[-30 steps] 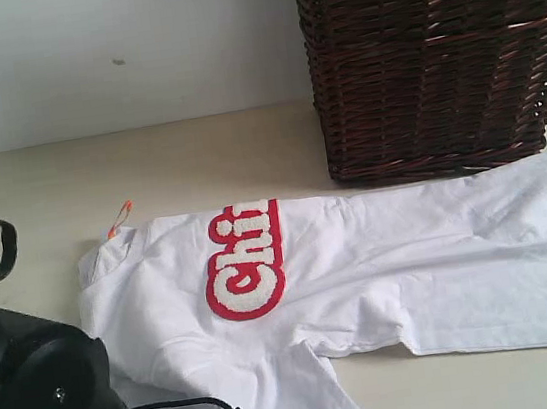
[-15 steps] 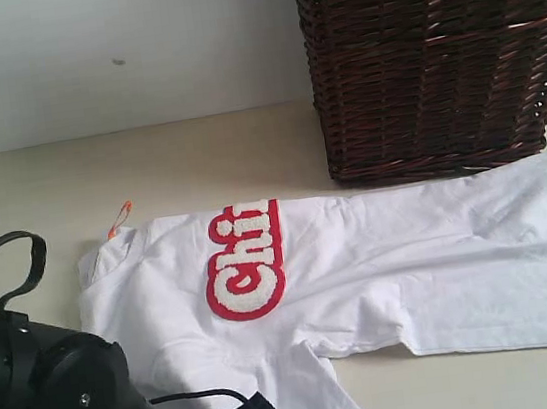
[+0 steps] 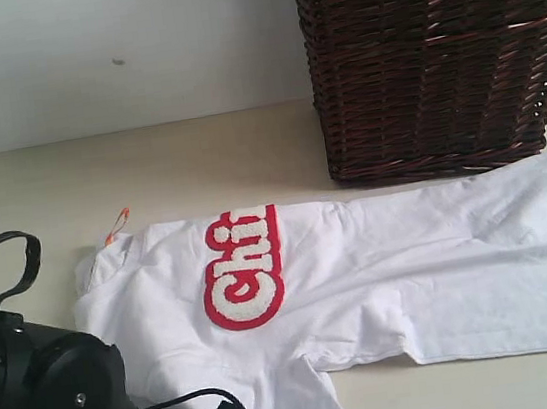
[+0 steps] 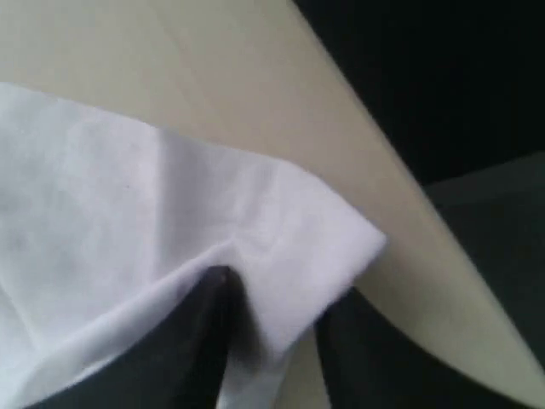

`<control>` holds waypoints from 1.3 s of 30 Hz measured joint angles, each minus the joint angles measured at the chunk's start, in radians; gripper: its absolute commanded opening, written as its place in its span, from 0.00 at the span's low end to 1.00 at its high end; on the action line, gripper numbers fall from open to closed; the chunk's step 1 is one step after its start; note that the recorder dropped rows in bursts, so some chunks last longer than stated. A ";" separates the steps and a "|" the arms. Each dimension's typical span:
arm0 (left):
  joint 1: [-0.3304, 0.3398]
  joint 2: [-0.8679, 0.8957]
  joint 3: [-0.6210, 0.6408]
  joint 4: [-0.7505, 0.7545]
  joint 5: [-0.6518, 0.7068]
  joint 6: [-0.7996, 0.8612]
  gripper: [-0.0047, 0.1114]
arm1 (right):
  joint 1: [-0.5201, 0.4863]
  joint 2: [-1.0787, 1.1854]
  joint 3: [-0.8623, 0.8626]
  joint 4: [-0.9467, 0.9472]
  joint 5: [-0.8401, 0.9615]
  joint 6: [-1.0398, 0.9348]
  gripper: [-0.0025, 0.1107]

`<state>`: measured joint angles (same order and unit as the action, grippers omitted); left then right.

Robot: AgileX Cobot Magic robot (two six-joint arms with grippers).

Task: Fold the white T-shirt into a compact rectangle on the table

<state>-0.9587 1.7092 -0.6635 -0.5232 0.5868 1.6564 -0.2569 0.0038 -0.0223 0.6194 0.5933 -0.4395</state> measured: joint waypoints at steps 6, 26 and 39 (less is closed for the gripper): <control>0.000 -0.016 0.006 -0.100 0.054 -0.013 0.49 | 0.000 0.000 0.000 0.000 0.000 0.000 0.02; 0.000 -0.016 0.006 -0.214 0.059 0.086 0.50 | 0.000 0.000 0.000 0.000 0.000 0.000 0.02; -0.002 -0.016 0.006 -0.056 0.048 0.329 0.28 | 0.000 0.000 0.000 0.000 0.000 0.000 0.02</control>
<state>-0.9603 1.6932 -0.6572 -0.5796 0.6350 1.9851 -0.2569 0.0038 -0.0223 0.6194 0.5933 -0.4395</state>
